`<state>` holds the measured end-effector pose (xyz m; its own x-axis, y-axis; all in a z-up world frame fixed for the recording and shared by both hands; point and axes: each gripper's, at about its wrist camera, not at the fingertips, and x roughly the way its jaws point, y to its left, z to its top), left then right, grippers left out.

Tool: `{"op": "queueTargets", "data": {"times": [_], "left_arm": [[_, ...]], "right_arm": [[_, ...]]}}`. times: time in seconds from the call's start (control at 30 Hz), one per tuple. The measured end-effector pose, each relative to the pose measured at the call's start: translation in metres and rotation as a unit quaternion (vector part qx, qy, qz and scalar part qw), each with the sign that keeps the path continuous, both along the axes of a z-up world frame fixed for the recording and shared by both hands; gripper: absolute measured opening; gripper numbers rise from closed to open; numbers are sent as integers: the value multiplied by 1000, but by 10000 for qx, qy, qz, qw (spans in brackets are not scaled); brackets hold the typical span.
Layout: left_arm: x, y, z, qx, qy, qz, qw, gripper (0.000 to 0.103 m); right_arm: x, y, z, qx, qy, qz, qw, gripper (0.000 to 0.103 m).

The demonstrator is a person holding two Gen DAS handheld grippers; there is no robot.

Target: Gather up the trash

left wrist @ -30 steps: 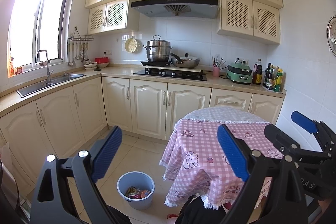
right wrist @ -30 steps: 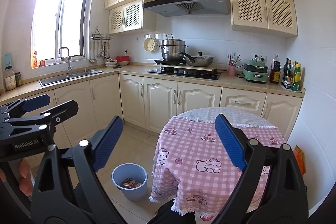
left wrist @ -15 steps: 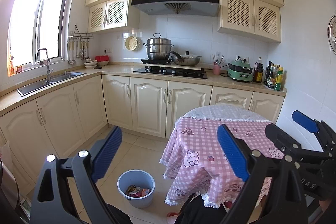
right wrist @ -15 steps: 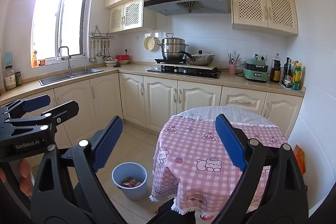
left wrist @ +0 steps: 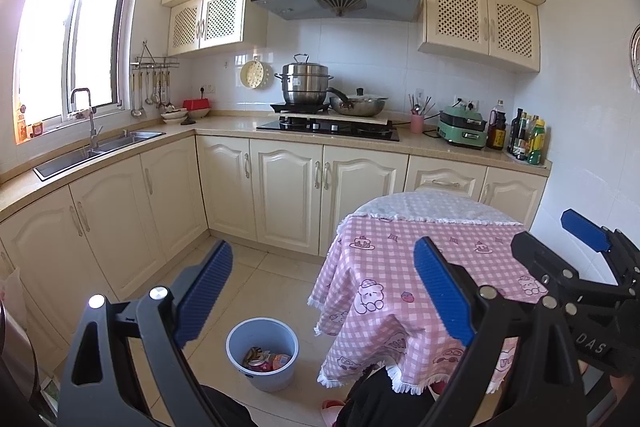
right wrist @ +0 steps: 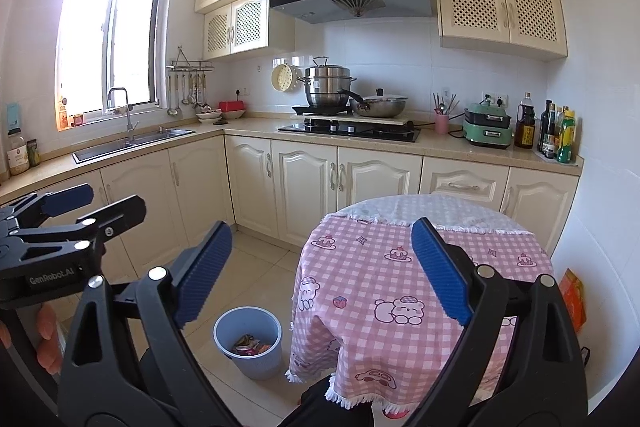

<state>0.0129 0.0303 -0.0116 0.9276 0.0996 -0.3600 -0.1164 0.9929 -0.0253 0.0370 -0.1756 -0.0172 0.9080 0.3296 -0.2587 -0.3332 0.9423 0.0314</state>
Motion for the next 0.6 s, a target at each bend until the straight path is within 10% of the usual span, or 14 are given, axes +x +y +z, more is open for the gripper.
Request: {"op": "queueTargets", "data": {"times": [0.6], "left_arm": [[102,12,-47,23,972,302,9948,90]], "right_arm": [[102,-17,-53,243,872,-195,9957,90]]}}
